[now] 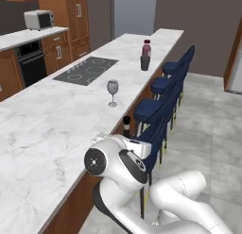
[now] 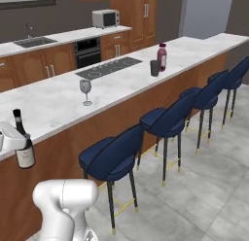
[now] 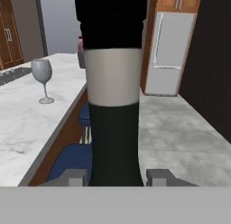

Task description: There is a wine glass and glass cup on the dining counter. Place the wine bottle next to the wine glass and the juice bottle next to the glass cup.

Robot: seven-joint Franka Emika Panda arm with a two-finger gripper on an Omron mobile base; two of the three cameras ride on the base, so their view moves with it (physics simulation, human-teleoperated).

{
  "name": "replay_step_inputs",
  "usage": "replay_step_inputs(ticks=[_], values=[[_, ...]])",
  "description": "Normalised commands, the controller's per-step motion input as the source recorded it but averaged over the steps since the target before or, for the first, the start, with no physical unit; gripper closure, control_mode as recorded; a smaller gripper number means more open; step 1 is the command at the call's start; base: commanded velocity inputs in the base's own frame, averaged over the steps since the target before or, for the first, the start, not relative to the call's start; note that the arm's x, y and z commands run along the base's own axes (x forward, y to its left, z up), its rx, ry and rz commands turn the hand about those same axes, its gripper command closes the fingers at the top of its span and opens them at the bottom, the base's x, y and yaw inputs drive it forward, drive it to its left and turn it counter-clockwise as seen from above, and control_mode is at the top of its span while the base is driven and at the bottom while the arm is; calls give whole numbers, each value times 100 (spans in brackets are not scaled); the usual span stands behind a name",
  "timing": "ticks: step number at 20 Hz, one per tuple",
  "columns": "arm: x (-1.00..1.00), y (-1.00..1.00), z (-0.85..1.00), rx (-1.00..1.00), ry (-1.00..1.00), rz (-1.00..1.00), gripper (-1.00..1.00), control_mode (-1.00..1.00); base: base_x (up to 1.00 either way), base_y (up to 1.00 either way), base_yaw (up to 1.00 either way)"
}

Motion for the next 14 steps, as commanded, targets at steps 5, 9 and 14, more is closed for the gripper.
replay_step_inputs(ticks=[5, 9, 14], values=[[0, 0, 0, 0, 0, 0, 100, 100, 20, 24, 1], [0, 0, 0, 0, 0, 0, 100, 100, 30, 30, 0], [0, 0, 0, 0, 0, 0, 100, 100, 19, 36, 0]])
